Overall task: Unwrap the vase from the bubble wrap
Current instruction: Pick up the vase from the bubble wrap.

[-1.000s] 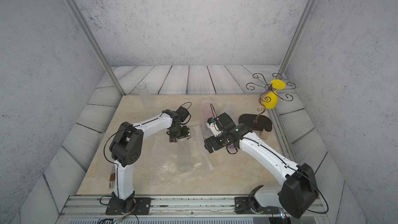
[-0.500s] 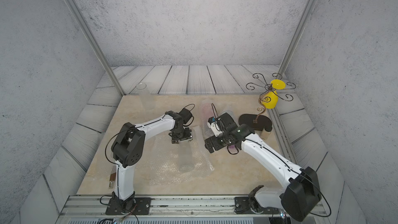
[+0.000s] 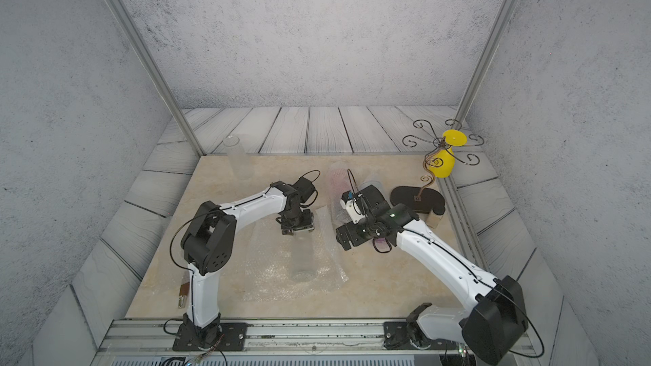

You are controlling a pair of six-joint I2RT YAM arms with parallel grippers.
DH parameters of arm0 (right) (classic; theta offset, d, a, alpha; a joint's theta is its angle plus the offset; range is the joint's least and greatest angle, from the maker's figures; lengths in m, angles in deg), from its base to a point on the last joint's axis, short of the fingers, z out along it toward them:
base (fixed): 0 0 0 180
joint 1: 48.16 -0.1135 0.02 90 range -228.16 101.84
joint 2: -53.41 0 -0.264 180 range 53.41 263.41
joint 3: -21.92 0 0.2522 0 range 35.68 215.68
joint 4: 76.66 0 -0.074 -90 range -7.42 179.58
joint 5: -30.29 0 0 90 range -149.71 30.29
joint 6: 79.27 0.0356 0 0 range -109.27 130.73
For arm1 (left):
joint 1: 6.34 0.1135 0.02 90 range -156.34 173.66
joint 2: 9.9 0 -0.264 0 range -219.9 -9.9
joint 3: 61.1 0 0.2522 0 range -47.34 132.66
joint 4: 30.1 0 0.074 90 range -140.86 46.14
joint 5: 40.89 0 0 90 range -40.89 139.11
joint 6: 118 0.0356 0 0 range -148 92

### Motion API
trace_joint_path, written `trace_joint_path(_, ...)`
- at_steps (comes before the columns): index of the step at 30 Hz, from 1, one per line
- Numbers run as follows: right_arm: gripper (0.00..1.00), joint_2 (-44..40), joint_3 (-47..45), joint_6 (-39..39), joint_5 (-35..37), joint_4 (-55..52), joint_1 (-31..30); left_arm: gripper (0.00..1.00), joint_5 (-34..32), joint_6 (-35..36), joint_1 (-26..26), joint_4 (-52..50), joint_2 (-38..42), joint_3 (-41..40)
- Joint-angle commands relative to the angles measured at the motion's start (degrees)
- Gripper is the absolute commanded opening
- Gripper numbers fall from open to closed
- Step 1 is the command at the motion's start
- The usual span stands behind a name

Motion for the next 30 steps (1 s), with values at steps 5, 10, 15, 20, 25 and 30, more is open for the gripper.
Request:
trace_joint_path(5, 0.99, -1.5, -0.5, 0.4, 1.0, -0.6, 0.0, 0.00, 0.3, 4.4, -0.5, -3.5, 10.9, 0.4)
trace_joint_path(10, 0.99, -1.1, -0.3, 0.3, 1.3, -0.9, 0.1, 0.00, 0.9, 7.6, -0.6, -5.2, 16.7, 0.0)
trace_joint_path(15, 0.99, -0.4, 0.2, -0.2, 2.1, -0.8, 0.1, 0.00, 0.8, 11.8, -0.6, -8.2, 20.2, 2.9)
trace_joint_path(20, 0.99, 0.3, 1.4, -1.1, 1.4, -0.5, 0.1, 0.00, -4.4, 16.5, -0.5, -10.2, 20.5, 8.1)
trace_joint_path(25, 0.99, -4.2, -1.0, -1.0, -8.5, 6.3, 0.1, 0.00, -11.5, 23.4, 1.4, -0.5, 22.1, 8.4)
trace_joint_path(30, 0.99, -4.4, -0.1, -1.7, -10.6, 5.0, 0.1, 0.00, -13.0, 28.3, 6.9, 8.5, 19.1, 11.0)
